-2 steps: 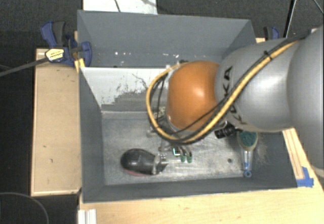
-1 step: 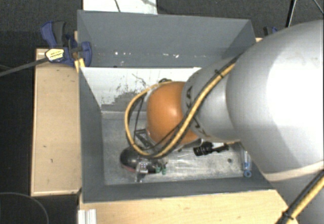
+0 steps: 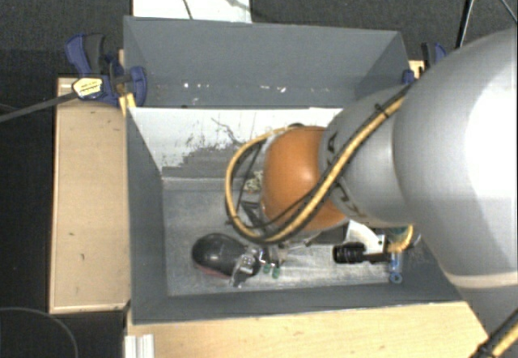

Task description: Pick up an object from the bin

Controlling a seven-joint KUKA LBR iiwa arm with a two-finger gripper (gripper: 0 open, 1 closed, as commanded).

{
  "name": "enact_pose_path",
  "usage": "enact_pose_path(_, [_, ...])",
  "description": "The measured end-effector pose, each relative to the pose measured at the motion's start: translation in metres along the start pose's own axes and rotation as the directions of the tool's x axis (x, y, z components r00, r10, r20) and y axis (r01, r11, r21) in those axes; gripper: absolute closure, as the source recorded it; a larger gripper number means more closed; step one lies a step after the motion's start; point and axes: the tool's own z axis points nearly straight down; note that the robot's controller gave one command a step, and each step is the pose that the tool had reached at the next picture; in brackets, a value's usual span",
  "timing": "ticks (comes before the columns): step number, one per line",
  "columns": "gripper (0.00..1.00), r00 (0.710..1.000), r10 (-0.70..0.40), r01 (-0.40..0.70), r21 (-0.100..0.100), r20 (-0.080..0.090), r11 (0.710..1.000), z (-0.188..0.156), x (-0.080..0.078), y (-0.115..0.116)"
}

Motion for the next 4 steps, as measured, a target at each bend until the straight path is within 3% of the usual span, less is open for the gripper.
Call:
enact_pose_path(1, [0.0, 0.997, 0.074, -0.074, -0.005, 0.003, 0.997, 0.0, 0.005, 0.04])
enact_pose_path(2, [0.0, 0.919, 0.394, -0.394, -0.008, 0.002, 0.919, 0.029, -0.02, 0.031])
enact_pose_path(3, [0.0, 0.823, 0.568, -0.568, -0.011, 0.001, 0.823, 0.027, -0.021, -0.004])
enact_pose_path(4, [1.0, 0.822, 0.569, -0.569, -0.013, 0.002, 0.822, 0.027, -0.022, -0.004])
